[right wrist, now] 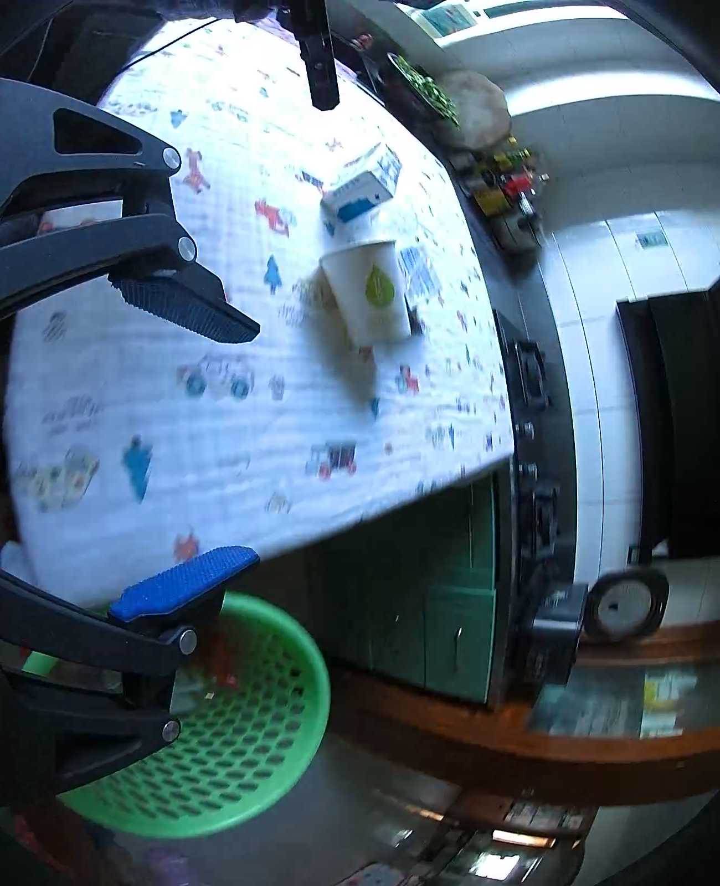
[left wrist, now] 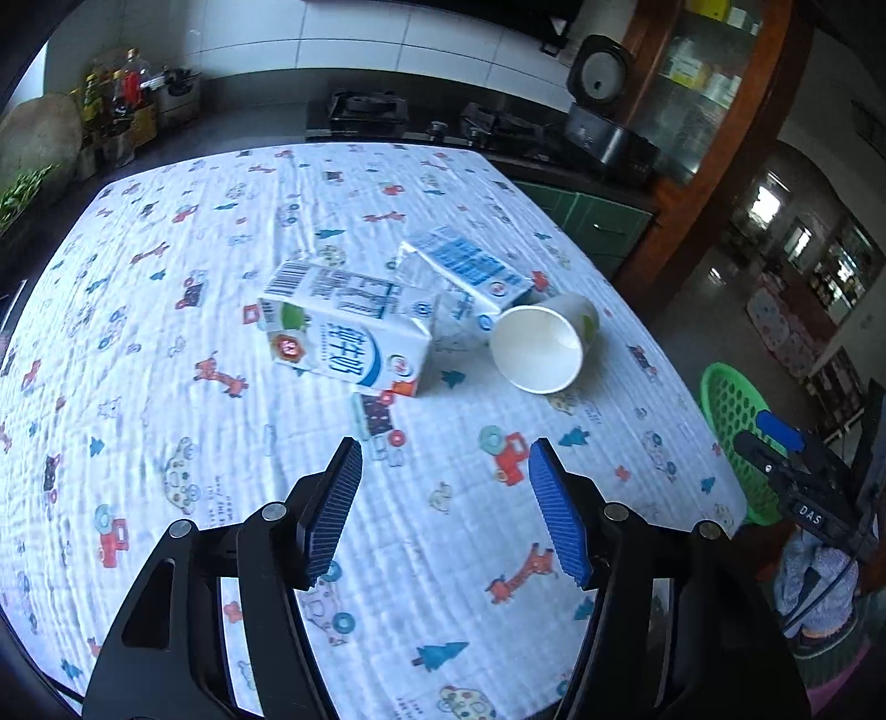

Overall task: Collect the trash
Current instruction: 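Move both grippers back to the table toward the milk carton and white cup, then grasp the white milk carton with the left gripper while the right grasps the white paper cup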

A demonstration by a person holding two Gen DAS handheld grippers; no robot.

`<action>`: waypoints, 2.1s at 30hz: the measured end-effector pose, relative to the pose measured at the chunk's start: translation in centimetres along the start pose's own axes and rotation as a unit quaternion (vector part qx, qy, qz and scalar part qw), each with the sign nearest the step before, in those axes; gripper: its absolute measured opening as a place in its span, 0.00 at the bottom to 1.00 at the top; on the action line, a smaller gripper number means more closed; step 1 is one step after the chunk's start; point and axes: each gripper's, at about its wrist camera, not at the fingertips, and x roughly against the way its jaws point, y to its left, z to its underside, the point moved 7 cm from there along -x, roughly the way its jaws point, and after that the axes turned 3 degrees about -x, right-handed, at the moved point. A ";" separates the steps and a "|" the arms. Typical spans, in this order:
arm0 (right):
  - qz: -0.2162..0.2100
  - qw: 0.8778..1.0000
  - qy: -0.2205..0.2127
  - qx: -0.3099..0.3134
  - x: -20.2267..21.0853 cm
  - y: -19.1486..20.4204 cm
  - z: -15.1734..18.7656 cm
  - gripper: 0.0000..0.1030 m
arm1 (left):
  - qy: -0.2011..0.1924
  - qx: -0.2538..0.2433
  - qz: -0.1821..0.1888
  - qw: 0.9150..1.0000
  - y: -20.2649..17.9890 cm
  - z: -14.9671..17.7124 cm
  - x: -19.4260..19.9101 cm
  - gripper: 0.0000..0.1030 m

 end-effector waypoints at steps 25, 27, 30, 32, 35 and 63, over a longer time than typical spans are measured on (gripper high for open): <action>-0.125 0.989 0.065 0.045 -13.2 8.2 -5.1 0.92 | 0.020 0.165 -0.028 0.986 6.3 -5.5 -4.7 0.83; -0.130 0.988 0.067 0.042 -13.6 8.2 -5.3 0.93 | 0.022 0.186 -0.036 0.982 6.5 -6.1 -5.3 0.84; -0.136 0.987 0.074 0.045 -14.3 8.4 -5.3 0.93 | 0.019 0.211 -0.041 0.976 6.6 -6.7 -6.0 0.84; -0.135 0.987 0.075 0.051 -14.6 8.5 -5.3 0.93 | 0.014 0.219 -0.052 0.974 6.5 -7.1 -6.1 0.84; -0.138 0.986 0.076 0.054 -14.9 8.6 -5.3 0.93 | 0.013 0.242 -0.068 0.968 6.8 -7.6 -6.8 0.85; -0.133 0.984 0.075 0.090 -14.6 9.9 -3.8 0.76 | 0.025 0.299 -0.048 0.953 7.6 -5.8 -8.2 0.42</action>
